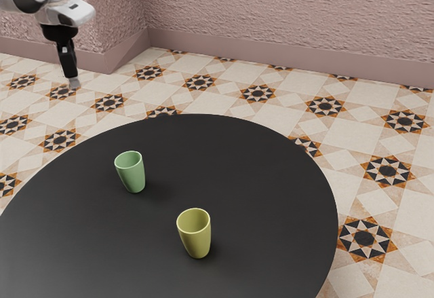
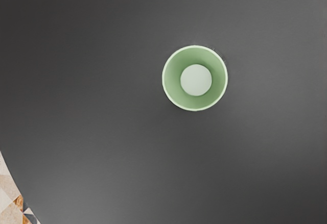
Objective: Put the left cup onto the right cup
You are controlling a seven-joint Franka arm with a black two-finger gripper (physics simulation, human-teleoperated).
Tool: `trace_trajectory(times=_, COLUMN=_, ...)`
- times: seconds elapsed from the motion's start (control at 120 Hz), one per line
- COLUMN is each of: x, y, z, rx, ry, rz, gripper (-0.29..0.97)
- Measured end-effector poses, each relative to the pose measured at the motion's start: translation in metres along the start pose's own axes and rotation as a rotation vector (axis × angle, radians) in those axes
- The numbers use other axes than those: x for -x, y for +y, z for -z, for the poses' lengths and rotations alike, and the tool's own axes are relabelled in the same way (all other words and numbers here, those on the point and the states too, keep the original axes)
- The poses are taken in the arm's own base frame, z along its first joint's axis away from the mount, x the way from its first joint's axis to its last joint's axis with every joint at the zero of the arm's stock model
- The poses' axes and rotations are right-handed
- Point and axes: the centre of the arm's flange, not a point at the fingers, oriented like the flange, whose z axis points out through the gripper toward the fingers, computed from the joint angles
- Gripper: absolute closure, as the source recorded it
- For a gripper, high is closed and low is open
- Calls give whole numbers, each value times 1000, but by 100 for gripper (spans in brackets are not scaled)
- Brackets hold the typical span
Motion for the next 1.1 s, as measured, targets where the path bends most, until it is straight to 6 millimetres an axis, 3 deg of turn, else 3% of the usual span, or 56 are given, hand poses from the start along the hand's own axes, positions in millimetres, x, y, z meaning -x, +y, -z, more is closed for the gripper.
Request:
trace_trajectory(times=0.2, x=-79, y=50, z=-3, rx=-5, ry=19, rz=-171, gripper=0)
trace_trajectory(times=0.275, x=-95, y=53, z=-19, rx=-4, ry=14, rz=-197, gripper=0)
trace_trajectory(times=0.4, x=-86, y=29, z=-46, rx=-2, ry=2, rz=-166, gripper=0)
trace_trajectory(times=0.65, x=-98, y=22, z=-92, rx=9, ry=-18, rz=-192, gripper=0)
trace_trajectory(times=1.1, x=-90, y=-17, z=-161, rx=19, ry=-22, rz=-190, gripper=0)
